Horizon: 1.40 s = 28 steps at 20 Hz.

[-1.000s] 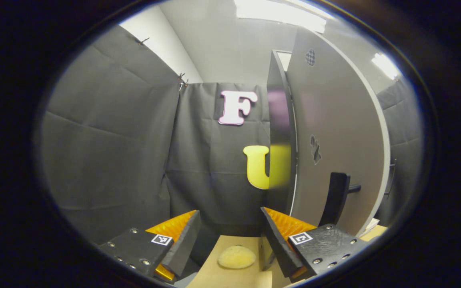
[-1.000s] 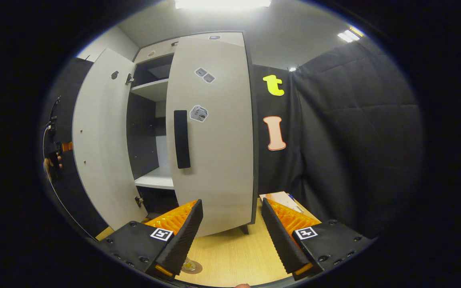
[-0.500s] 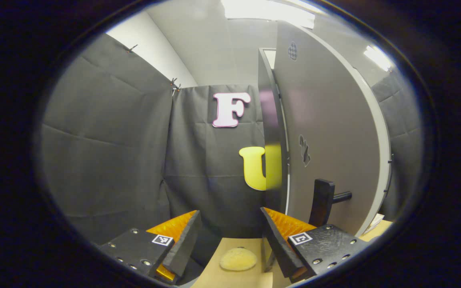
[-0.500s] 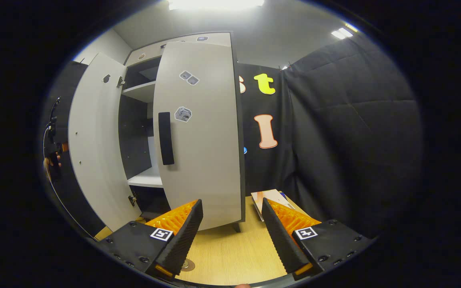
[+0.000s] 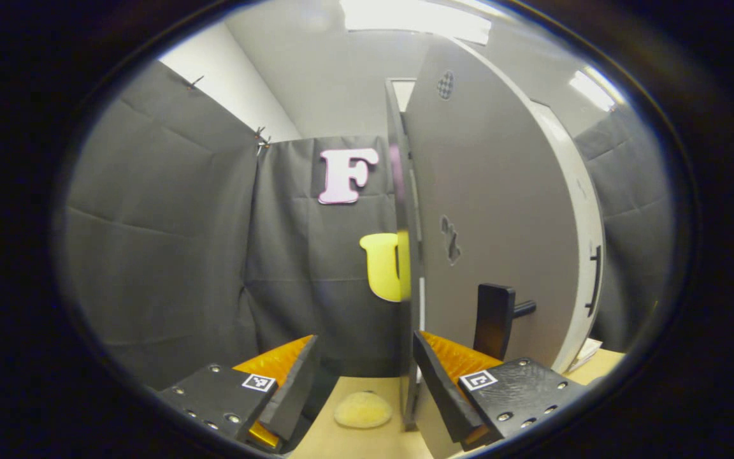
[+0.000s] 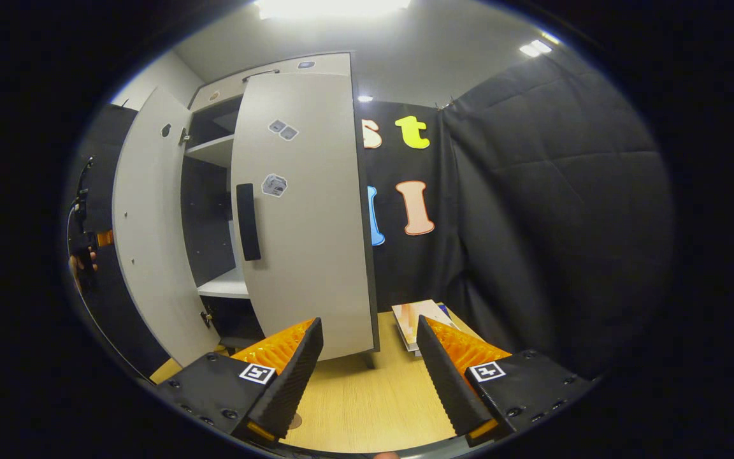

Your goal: Grasp the bottle in the cabinet with the left hand and place it on the coaster, then close the right door with the right hand and the left door with the left hand.

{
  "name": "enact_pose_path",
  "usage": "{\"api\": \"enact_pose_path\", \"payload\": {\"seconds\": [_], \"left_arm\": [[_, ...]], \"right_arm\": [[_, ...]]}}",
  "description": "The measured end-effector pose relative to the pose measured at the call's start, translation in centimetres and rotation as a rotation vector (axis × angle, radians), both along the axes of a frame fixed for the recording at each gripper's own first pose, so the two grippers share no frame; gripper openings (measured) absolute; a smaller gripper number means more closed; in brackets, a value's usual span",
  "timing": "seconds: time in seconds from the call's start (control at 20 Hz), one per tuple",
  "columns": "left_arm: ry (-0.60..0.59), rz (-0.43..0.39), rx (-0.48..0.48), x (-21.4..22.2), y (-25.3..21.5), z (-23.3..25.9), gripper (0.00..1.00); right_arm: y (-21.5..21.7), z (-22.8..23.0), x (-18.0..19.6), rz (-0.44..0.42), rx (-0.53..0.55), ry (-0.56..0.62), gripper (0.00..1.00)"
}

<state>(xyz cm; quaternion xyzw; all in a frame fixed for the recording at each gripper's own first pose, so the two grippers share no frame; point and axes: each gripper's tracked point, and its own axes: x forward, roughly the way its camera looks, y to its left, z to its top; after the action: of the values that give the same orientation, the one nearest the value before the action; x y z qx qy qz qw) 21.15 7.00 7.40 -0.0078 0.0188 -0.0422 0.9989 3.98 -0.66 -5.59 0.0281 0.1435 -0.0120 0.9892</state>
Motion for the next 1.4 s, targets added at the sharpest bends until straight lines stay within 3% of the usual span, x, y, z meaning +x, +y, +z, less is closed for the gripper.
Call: {"api": "enact_pose_path", "payload": {"seconds": [0.85, 1.4], "left_arm": [[-0.015, -0.010, 0.008, -0.5, -5.7, 0.6, 0.89], [0.003, -0.120, -0.052, 1.0, -14.1, 0.0, 0.90]], "right_arm": [[-6.2, -0.2, -2.2, -0.052, -0.027, 0.005, 0.95], [-9.0, -0.4, -2.8, -0.078, -0.048, 0.020, 0.95]]}}
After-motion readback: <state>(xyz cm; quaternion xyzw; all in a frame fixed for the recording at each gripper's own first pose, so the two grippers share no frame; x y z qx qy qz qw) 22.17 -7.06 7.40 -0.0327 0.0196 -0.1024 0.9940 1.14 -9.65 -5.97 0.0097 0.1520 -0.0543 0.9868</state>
